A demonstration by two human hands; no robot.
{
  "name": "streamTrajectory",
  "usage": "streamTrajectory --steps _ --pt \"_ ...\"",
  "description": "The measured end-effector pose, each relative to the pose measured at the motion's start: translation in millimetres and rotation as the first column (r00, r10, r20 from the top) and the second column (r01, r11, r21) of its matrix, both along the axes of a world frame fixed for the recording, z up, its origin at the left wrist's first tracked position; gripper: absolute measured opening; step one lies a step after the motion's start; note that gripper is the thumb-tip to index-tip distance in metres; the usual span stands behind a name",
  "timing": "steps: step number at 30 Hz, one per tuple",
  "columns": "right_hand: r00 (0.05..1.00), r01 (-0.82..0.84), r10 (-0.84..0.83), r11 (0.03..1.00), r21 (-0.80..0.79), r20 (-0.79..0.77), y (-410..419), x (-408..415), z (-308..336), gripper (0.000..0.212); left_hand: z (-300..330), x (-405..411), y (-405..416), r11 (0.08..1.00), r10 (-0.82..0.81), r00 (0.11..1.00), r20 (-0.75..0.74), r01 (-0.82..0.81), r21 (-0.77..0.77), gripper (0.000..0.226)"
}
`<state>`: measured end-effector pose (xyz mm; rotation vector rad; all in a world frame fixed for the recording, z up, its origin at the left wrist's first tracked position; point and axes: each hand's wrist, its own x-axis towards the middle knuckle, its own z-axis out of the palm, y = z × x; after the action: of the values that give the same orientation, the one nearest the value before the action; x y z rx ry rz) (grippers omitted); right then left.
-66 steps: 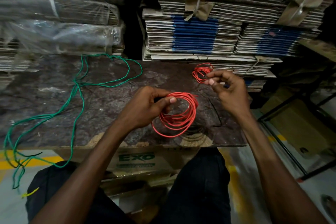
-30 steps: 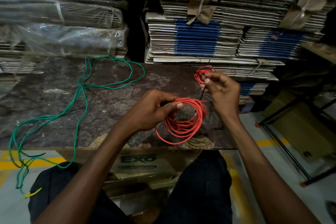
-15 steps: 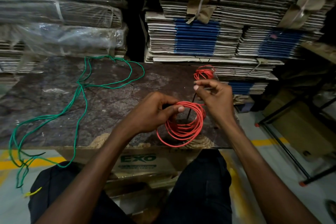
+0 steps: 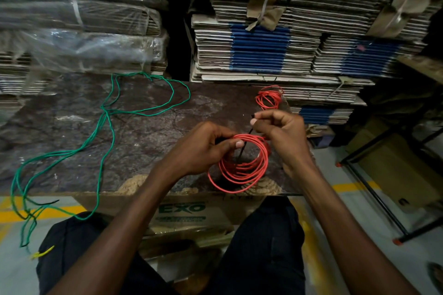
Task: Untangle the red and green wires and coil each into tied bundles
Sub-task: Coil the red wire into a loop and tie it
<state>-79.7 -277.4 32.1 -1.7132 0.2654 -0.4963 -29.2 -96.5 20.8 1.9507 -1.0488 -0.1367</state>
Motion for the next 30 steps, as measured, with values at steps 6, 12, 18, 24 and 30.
streamTrajectory --steps 6,12,18,24,30 --pt "0.995 -0.089 0.091 0.994 0.068 -0.026 7 -11 3 0.011 -1 2 -1 1.000 0.007 0.998 -0.059 -0.008 -0.001 0.037" --pt "0.986 -0.162 0.165 0.983 0.086 -0.034 6 -14 7 0.011 -1 0 -2 0.998 -0.031 0.991 -0.130 0.023 -0.065 0.031" --pt "0.975 -0.217 0.220 0.973 0.074 -0.024 4 -21 13 0.012 -5 -1 -5 0.989 -0.047 0.981 -0.186 0.020 -0.145 0.031" --pt "0.969 -0.092 0.153 0.952 -0.292 0.194 5 -33 18 0.015 -9 4 -4 0.988 0.032 0.976 -0.215 -0.063 -0.141 0.039" --pt "0.881 -0.351 0.473 0.686 -0.638 0.024 2 -47 20 0.021 -11 8 -2 0.981 0.076 0.955 -0.287 -0.123 -0.149 0.038"
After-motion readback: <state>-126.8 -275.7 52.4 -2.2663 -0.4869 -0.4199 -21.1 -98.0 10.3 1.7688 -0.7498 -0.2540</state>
